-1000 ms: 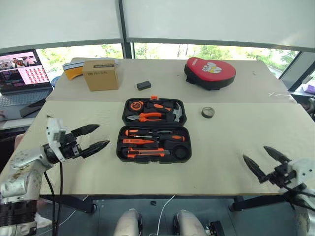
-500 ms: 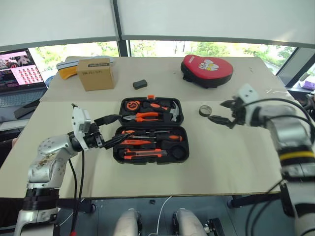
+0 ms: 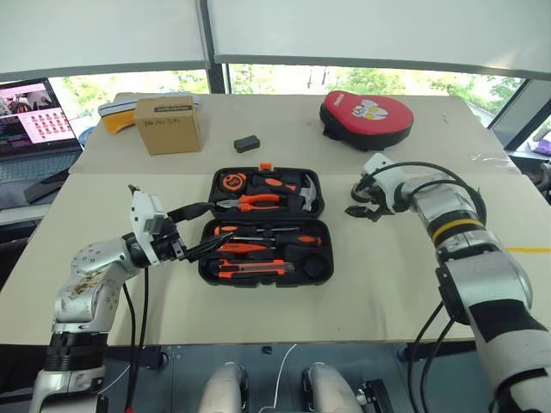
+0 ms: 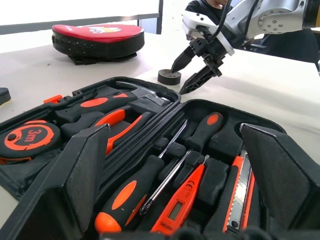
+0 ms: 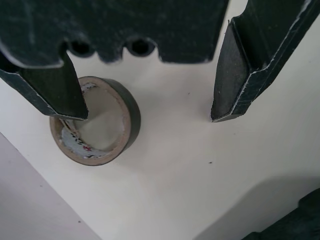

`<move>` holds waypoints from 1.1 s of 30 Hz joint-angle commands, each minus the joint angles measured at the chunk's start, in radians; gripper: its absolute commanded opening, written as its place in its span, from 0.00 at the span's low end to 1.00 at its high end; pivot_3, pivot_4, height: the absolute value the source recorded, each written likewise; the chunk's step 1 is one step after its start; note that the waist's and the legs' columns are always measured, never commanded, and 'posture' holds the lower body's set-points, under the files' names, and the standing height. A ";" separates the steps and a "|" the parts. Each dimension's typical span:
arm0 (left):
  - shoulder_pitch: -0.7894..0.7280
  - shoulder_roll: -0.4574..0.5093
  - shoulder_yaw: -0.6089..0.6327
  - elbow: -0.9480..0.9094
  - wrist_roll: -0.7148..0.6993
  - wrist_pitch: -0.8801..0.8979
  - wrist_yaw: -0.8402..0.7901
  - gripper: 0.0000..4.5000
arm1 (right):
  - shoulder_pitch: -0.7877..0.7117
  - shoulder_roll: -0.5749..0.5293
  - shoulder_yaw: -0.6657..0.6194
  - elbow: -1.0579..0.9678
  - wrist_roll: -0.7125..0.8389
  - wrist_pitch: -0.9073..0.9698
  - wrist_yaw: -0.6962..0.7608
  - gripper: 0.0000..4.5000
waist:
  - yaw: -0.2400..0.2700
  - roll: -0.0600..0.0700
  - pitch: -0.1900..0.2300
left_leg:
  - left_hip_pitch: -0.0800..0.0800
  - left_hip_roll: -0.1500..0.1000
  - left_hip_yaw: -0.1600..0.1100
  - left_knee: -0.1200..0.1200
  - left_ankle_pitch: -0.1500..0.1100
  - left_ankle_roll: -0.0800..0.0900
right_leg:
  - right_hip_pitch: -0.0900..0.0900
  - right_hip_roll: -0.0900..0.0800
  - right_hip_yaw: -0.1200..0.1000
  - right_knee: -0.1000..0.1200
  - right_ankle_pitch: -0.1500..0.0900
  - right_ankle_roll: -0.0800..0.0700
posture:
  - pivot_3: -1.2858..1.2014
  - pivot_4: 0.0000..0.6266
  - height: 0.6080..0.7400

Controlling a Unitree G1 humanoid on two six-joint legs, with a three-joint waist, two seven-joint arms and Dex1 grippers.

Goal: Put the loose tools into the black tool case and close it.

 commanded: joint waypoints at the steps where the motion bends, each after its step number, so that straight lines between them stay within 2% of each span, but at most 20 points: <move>1: -0.004 0.014 0.017 -0.031 -0.007 -0.014 -0.002 1.00 | -0.030 0.016 -0.048 0.026 0.010 -0.008 -0.034 1.00 | 0.000 0.000 0.000 | 0.000 0.000 0.000 0.000 0.000 0.000 | 0.000 0.000 0.000 0.000 0.000 0.000 | 0.52 0.24 1.00; 2: -0.009 0.014 0.017 -0.030 -0.007 -0.013 -0.002 1.00 | -0.030 0.023 -0.062 0.032 0.017 -0.006 -0.040 0.88 | -0.001 0.000 0.000 | 0.000 0.000 0.000 0.000 0.000 0.000 | 0.000 0.000 0.000 0.000 0.000 0.000 | 0.52 0.24 1.00; 7: -0.026 0.022 0.013 -0.014 -0.003 -0.015 -0.014 1.00 | -0.028 0.049 -0.102 0.057 0.017 -0.012 -0.068 0.54 | -0.003 0.000 0.000 | 0.000 0.000 0.000 0.000 0.000 0.000 | 0.000 0.000 0.000 0.001 0.000 0.000 | 0.52 0.24 1.00; 8: -0.027 0.024 0.012 -0.013 -0.002 -0.016 -0.017 1.00 | -0.028 0.051 -0.107 0.059 0.015 -0.013 -0.073 0.43 | -0.003 0.000 0.000 | 0.000 0.000 0.000 0.000 0.000 0.000 | 0.000 0.000 0.000 0.001 0.000 0.000 | 0.52 0.24 1.00; 9: -0.027 0.024 0.012 -0.012 -0.002 -0.016 -0.019 1.00 | -0.028 0.053 -0.110 0.061 0.011 -0.016 -0.076 0.38 | -0.003 0.000 0.000 | 0.000 0.000 0.000 0.000 0.000 0.000 | 0.000 0.000 0.000 0.001 0.000 0.000 | 0.52 0.24 1.00; 13: -0.031 0.024 0.009 -0.004 0.004 -0.023 -0.020 1.00 | -0.026 0.051 -0.117 0.061 0.005 -0.046 -0.090 0.05 | -0.002 0.000 0.000 | 0.000 0.000 0.000 0.000 0.000 0.000 | 0.000 0.000 0.000 0.001 0.000 0.000 | 0.52 0.24 1.00; 14: -0.031 0.025 0.008 -0.003 0.007 -0.027 -0.022 1.00 | -0.027 0.044 -0.120 0.053 0.009 -0.065 -0.074 0.01 | -0.003 0.000 0.000 | 0.000 0.000 0.000 0.000 0.000 0.000 | 0.000 0.000 0.000 0.001 0.000 0.000 | 0.52 0.24 1.00; 18: -0.024 0.033 0.009 -0.004 0.013 -0.043 -0.042 1.00 | -0.039 0.009 -0.131 0.009 0.031 -0.141 0.057 0.01 | -0.003 0.001 0.000 | 0.001 0.000 0.000 0.000 0.000 0.000 | 0.000 0.000 0.000 0.001 0.000 0.000 | 0.52 0.24 1.00; 21: -0.002 0.050 0.008 -0.002 0.025 -0.072 -0.081 1.00 | -0.043 -0.019 -0.158 -0.110 0.109 -0.090 0.299 0.01 | -0.002 0.001 0.001 | 0.000 0.000 0.001 0.000 0.000 0.000 | -0.001 0.000 0.000 0.000 0.000 0.000 | 0.52 0.24 1.00; 23: 0.027 0.064 0.002 -0.015 0.021 -0.089 -0.122 1.00 | 0.029 -0.048 -0.131 -0.407 0.213 0.156 0.526 0.01 | -0.002 0.002 0.001 | 0.000 0.000 0.000 0.000 0.000 0.000 | 0.000 0.000 0.000 0.001 0.000 0.000 | 0.52 0.24 1.00; 25: 0.058 0.078 -0.006 -0.030 0.019 -0.100 -0.157 1.00 | 0.119 -0.085 -0.090 -0.724 0.316 0.418 0.645 0.01 | -0.002 0.002 0.001 | 0.000 0.002 -0.003 0.000 0.000 0.000 | 0.000 0.001 0.000 0.002 0.000 0.000 | 0.52 0.24 1.00; 29: 0.111 0.091 -0.016 -0.046 0.022 -0.125 -0.199 1.00 | 0.262 -0.148 -0.029 -1.147 0.416 0.701 0.648 0.01 | 0.005 0.002 0.001 | 0.000 0.002 -0.007 0.000 -0.001 0.001 | 0.000 0.000 -0.001 0.002 0.000 0.000 | 0.52 0.24 1.00; 33: 0.159 0.092 -0.020 -0.048 0.029 -0.147 -0.215 1.00 | 0.361 -0.160 0.005 -1.361 0.464 0.852 0.567 0.01 | 0.010 0.002 0.001 | 0.000 0.000 -0.007 0.000 0.000 0.001 | 0.000 -0.001 -0.001 0.001 0.000 0.000 | 0.52 0.24 1.00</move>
